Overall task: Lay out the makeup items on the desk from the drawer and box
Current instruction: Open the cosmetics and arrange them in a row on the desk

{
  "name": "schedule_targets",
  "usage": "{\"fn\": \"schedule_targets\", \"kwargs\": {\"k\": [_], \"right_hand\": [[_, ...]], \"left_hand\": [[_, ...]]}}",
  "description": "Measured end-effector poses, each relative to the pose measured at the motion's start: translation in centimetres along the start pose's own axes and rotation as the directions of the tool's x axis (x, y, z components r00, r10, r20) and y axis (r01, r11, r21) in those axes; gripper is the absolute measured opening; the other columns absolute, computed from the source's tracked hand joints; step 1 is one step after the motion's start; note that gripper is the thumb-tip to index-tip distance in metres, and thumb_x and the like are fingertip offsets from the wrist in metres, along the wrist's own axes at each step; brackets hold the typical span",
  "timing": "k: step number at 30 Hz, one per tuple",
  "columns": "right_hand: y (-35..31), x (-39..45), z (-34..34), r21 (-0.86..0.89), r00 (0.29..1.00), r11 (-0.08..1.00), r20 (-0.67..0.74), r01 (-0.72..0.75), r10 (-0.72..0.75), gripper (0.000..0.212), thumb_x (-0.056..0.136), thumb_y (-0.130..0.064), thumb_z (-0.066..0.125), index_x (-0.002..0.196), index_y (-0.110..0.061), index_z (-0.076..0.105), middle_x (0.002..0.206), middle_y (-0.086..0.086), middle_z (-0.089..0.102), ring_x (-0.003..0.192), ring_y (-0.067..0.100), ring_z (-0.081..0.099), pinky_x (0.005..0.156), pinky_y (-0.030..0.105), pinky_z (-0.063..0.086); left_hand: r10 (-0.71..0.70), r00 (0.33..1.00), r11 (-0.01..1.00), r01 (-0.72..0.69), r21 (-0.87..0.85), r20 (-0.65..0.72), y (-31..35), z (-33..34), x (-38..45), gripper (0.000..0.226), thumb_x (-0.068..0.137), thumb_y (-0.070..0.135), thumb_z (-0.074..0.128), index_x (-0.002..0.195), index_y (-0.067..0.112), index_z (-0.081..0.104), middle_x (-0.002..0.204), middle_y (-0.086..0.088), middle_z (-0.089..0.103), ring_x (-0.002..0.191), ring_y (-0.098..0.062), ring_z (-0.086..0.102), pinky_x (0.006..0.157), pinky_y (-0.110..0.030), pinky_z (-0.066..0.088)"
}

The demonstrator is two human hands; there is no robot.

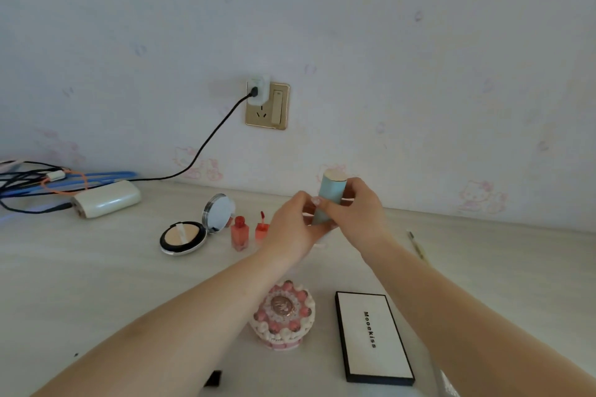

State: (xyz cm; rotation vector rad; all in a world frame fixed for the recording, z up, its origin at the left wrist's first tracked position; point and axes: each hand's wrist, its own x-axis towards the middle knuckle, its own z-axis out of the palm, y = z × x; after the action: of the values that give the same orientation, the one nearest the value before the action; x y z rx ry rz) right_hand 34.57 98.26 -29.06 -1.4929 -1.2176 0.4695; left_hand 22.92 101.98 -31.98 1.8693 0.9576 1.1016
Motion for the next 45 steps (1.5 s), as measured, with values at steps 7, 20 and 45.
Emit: {"fn": "schedule_targets", "kwargs": {"k": [7,20,45], "right_hand": [[-2.1,0.1,0.5,0.075,0.992,0.995,0.099,0.072,-0.08,0.016,0.078,-0.023,0.073,0.09,-0.025,0.062,0.083,-0.013,0.066,0.079,0.001,0.062,0.058,0.007,0.045],[-1.1,3.1,-2.6,-0.366,0.992,0.931,0.124,0.016,0.032,0.035,0.079,-0.032,0.07,0.111,-0.022,0.058,0.094,-0.003,0.064,0.08,0.015,0.058,0.064,0.025,0.041],[4.3,0.6,1.4,-0.522,0.954,0.849,0.287,0.08,0.087,0.057,0.075,-0.019,0.07,0.128,-0.016,0.048,0.113,0.006,0.06,0.096,0.02,0.059,0.082,0.028,0.046]], "left_hand": [[0.012,1.0,1.0,-0.012,0.004,-0.004,0.5,-2.5,-0.2,0.027,0.077,0.031,0.075,0.078,0.031,0.048,0.087,0.015,0.062,0.082,-0.007,0.068,0.058,-0.02,0.047],[-0.151,0.988,0.989,0.15,-0.013,-0.039,-2.2,-3.3,-1.3,0.027,0.081,0.031,0.071,0.097,0.021,0.052,0.095,0.01,0.059,0.083,-0.004,0.059,0.059,-0.008,0.04],[-0.185,0.979,0.978,0.192,0.087,-0.081,-3.1,-1.4,0.0,0.038,0.086,0.029,0.066,0.117,0.017,0.05,0.106,0.005,0.059,0.098,-0.014,0.057,0.08,-0.025,0.04]]}}
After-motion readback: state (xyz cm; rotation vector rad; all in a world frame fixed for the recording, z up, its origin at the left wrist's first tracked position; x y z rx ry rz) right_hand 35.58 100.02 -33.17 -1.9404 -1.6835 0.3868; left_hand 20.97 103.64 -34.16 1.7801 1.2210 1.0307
